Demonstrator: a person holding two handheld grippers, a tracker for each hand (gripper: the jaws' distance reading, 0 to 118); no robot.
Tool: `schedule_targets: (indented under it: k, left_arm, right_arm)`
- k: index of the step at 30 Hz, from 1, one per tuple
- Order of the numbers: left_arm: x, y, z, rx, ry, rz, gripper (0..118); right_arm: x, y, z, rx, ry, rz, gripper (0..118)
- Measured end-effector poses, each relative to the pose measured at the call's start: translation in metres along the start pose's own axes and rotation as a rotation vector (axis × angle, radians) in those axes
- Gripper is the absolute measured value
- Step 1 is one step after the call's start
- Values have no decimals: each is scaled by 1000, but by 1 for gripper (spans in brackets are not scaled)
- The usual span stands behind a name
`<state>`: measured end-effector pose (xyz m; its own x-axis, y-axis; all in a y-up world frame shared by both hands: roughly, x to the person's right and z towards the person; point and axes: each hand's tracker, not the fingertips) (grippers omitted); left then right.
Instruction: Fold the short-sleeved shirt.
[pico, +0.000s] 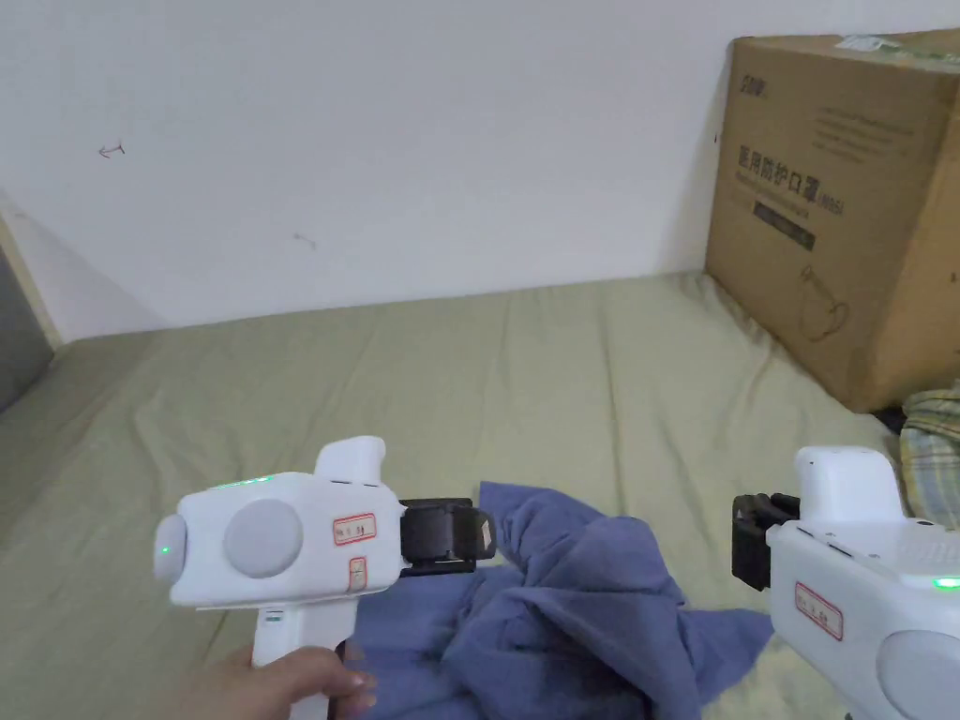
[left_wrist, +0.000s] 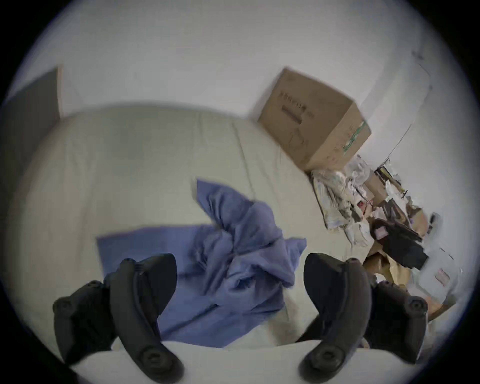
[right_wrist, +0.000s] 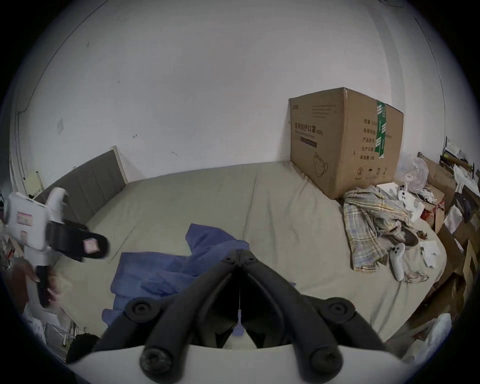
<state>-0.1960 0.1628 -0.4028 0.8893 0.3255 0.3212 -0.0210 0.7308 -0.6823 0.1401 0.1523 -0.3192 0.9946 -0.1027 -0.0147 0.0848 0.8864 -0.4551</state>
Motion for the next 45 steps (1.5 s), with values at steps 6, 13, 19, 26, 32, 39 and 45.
schedule_targets:
  k: [6, 13, 19, 26, 32, 39, 45]
  left_arm:
    - [-3, -40, 86, 251, 160, -28, 6]
    - [-40, -72, 120, 278, 359, 80, 0]
    - [-98, -93, 43, -248, 248, 304, 9]
    - [-117, -135, -41, -537, 263, 350, 107]
    - [-81, -147, -59, -569, 272, 165, 97]
    - [-72, -134, 10, -221, 137, 178, 2]
    - [-72, -115, 34, -170, 215, 77, 2]
  right_arm:
    - [-8, -2, 8, 74, 13, 7, 0]
    - [-9, -4, 10, 108, -2, -10, 0]
    - [-12, -11, 6, 78, 1, -18, 0]
    - [-8, -21, 1, 33, 5, 9, 0]
    - [20, -20, -23, -3, -21, -29, 0]
    - [70, -21, -94, -268, 75, -47, 0]
    - [90, -27, -167, -534, 86, -109, 88]
